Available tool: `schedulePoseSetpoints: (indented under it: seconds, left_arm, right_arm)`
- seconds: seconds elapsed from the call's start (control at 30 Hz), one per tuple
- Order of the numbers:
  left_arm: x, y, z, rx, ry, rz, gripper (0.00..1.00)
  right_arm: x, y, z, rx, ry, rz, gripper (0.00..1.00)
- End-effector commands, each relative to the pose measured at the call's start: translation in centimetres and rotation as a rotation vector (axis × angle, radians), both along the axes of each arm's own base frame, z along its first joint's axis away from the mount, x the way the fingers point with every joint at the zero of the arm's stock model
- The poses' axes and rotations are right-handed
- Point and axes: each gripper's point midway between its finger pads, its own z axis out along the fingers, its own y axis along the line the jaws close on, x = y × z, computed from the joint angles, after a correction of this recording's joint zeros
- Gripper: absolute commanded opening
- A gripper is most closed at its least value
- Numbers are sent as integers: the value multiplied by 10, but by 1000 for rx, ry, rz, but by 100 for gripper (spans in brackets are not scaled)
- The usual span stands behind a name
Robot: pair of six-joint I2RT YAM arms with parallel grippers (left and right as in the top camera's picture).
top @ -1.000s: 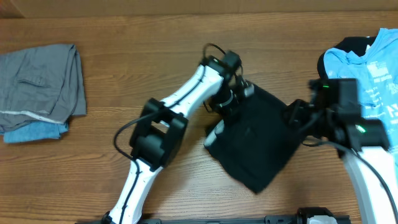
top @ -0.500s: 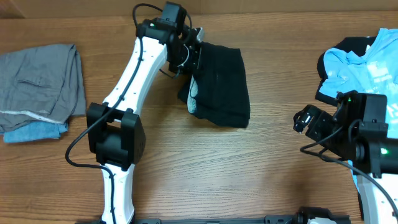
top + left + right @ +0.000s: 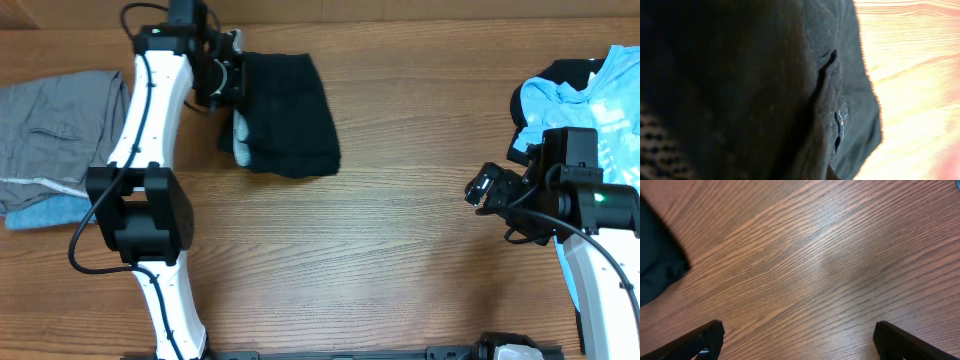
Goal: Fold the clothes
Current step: 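Lift the folded black shorts with the left gripper and carry leftward, then lower the black shorts onto the grey clothing stack with the left gripper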
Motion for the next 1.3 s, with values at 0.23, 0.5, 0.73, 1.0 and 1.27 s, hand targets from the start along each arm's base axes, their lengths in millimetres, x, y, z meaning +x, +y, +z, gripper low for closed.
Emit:
schedulePoseSetpoints:
  seconds: [0.23,0.5,0.73,1.0,1.27]
  left_arm:
    - [21,108,125,230,-330,114,4]
    - [19,176,135,272,-364,221,4]
    - [20,237,152,233,-454,342,4]
    - [-8,328,162,144,-472,646,4]
    - [-41,376,99,91,-310,866,4]
  right_arm:
    - [4,-3,-2,-9,10,-8,100]
    - [4,-3,-2,-9,10,-8,100]
    - [4,-3,-2,-9,10,-8,100]
    - [4,-3,-2,-9,10,-8,100]
    - [4,-3,-2,-9,10,-8,100]
